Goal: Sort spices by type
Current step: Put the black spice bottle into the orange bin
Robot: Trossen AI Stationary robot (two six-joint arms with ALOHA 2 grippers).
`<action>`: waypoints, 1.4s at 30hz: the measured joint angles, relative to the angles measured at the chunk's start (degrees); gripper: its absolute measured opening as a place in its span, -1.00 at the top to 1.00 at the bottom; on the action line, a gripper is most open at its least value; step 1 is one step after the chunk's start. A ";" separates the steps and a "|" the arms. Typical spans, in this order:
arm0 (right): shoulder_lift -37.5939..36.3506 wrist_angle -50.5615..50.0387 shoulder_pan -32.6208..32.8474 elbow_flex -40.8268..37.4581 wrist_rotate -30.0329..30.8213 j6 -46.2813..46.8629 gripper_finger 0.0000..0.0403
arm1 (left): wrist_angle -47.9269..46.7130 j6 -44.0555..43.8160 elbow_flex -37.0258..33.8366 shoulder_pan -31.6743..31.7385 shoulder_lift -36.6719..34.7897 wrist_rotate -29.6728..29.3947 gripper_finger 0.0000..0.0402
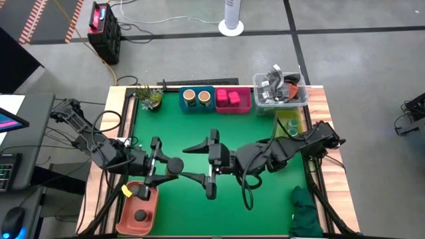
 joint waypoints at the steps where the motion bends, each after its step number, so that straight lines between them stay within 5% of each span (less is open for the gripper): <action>1: 0.02 -0.05 -0.13 0.00 -0.09 0.00 -0.66 | -0.01 0.78 0.00 0.12 0.00 -0.23 0.10; 12: 0.58 3.33 -3.38 -0.02 -3.45 -1.37 -0.96 | 0.05 0.80 0.00 4.28 0.02 -0.48 0.10; 32: 0.57 1.27 -6.64 -0.07 -8.20 -3.13 -0.22 | 0.31 1.79 -0.06 7.02 0.09 -0.89 0.09; 42: 0.60 -1.00 -6.75 -0.11 -7.95 -2.91 -0.13 | -0.22 2.03 -0.05 7.02 0.04 -1.32 -0.26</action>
